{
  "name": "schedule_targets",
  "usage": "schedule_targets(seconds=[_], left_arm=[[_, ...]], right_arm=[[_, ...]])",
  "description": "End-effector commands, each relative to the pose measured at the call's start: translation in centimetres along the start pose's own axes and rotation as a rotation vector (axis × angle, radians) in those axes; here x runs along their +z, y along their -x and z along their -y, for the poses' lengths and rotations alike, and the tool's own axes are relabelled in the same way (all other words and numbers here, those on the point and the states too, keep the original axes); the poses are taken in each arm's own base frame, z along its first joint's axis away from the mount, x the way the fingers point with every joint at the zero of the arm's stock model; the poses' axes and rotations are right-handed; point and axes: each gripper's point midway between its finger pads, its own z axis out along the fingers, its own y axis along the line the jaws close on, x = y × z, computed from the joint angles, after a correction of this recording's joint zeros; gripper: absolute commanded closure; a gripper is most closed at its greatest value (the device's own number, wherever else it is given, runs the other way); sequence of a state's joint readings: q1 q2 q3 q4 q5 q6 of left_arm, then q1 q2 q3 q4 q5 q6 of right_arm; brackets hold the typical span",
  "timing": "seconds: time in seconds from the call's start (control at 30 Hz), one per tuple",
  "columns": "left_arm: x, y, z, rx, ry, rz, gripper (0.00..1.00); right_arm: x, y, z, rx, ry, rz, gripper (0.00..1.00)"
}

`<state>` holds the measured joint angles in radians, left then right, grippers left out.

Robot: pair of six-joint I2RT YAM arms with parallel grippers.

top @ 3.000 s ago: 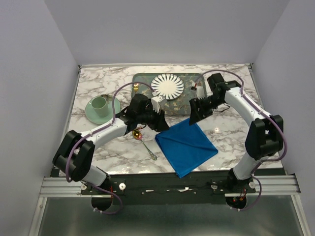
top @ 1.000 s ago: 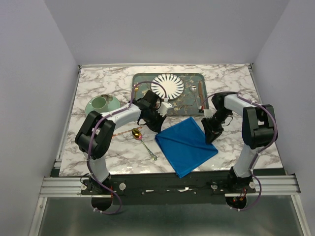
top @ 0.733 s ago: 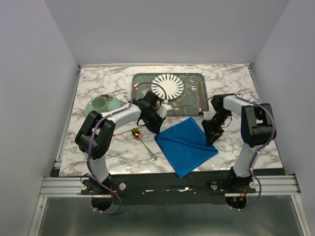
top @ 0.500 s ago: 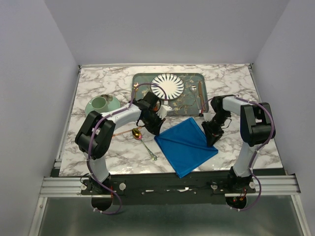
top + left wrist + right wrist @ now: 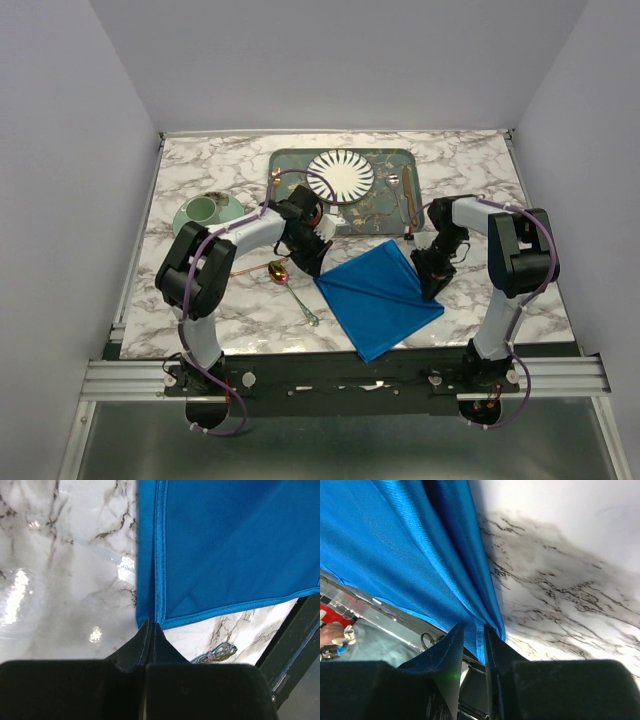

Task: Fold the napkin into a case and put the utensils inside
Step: Smooth out the upper triangle-folded napkin at the center of the board.

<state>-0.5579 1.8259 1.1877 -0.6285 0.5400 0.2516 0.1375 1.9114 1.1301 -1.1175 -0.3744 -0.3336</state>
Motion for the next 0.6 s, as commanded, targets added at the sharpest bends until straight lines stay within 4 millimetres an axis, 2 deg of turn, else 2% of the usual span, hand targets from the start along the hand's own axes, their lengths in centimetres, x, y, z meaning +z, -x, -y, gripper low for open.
schedule_targets(seconds=[0.0, 0.2, 0.3, 0.33, 0.37, 0.43, 0.57], left_arm=[[-0.4, 0.9, 0.4, -0.013, -0.088, 0.009, 1.0], [-0.5, 0.5, 0.5, -0.007, -0.104, -0.022, 1.0], [-0.9, 0.8, 0.5, 0.011, -0.096, -0.008, 0.79], [-1.1, 1.1, 0.7, 0.021, -0.093, 0.003, 0.68], [-1.4, 1.4, 0.7, 0.027, -0.089, 0.017, 0.65], [-2.2, 2.1, 1.0, 0.054, -0.074, 0.056, 0.59], [-3.6, 3.6, 1.3, 0.084, -0.034, 0.137, 0.56]], right_arm=[[0.5, 0.0, 1.6, -0.019, -0.071, -0.001, 0.69], [0.2, 0.2, 1.3, -0.026, -0.066, 0.012, 0.69], [-0.4, 0.4, 0.2, -0.04, -0.021, 0.036, 0.66], [-1.2, 0.9, -0.2, -0.058, -0.015, 0.069, 0.64], [-1.7, 1.0, -1.2, -0.072, 0.029, 0.088, 0.61], [-3.1, 1.8, -2.0, -0.098, 0.029, 0.153, 0.58], [-5.1, 3.2, -3.5, -0.131, 0.063, 0.241, 0.55]])
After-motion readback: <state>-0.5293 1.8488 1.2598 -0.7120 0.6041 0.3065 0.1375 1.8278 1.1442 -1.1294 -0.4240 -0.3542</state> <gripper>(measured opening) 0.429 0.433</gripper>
